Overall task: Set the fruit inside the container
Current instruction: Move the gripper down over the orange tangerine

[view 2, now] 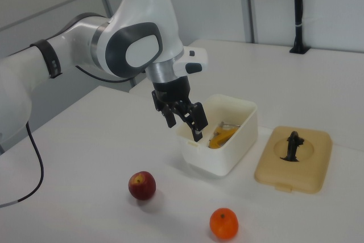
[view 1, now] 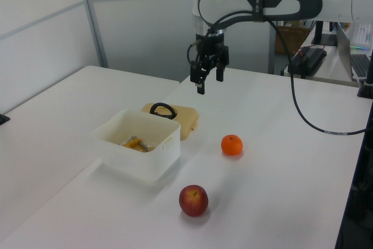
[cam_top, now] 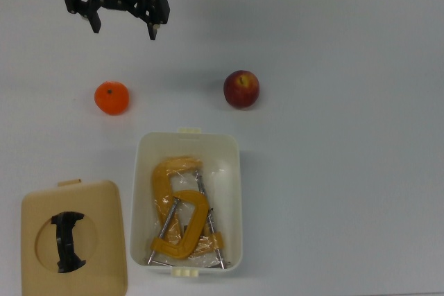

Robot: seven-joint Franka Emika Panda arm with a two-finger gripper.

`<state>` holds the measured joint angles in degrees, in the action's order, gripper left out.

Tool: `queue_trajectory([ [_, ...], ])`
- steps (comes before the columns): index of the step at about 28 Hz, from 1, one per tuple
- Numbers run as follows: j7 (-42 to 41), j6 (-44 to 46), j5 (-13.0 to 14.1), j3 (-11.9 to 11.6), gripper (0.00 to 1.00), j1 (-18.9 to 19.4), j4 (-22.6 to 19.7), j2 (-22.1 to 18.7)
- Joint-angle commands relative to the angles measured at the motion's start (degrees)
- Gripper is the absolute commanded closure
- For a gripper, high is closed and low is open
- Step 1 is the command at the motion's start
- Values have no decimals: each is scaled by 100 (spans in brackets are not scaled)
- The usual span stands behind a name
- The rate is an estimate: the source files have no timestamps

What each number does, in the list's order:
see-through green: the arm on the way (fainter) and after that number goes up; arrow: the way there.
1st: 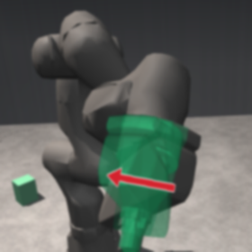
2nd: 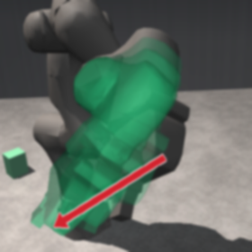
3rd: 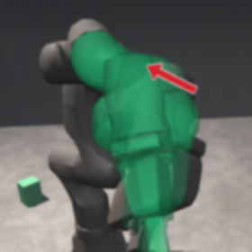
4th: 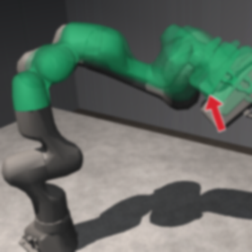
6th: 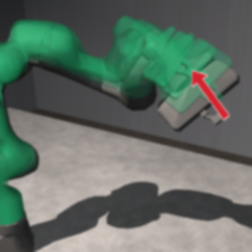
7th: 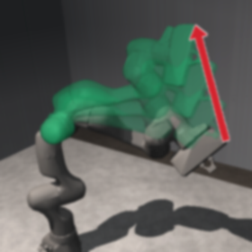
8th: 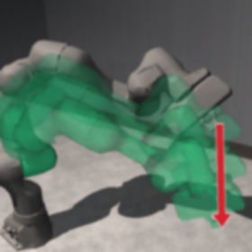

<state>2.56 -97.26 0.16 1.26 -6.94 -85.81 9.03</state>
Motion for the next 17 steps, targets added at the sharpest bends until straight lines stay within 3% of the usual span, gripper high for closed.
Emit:
queue_trajectory([
  [1, 70, -353, 2, -55, 0, 61, -520, -112],
  [4, 61, -680, -51, -73, 0, 70, -814, -130],
  [6, 69, -995, -269, -65, 0, 87, -1216, -199],
  [11, 69, -1576, -473, -73, 0, 132, -1825, -218],
  [17, 78, -2446, -921, -82, 0, 123, -2607, -183],
])
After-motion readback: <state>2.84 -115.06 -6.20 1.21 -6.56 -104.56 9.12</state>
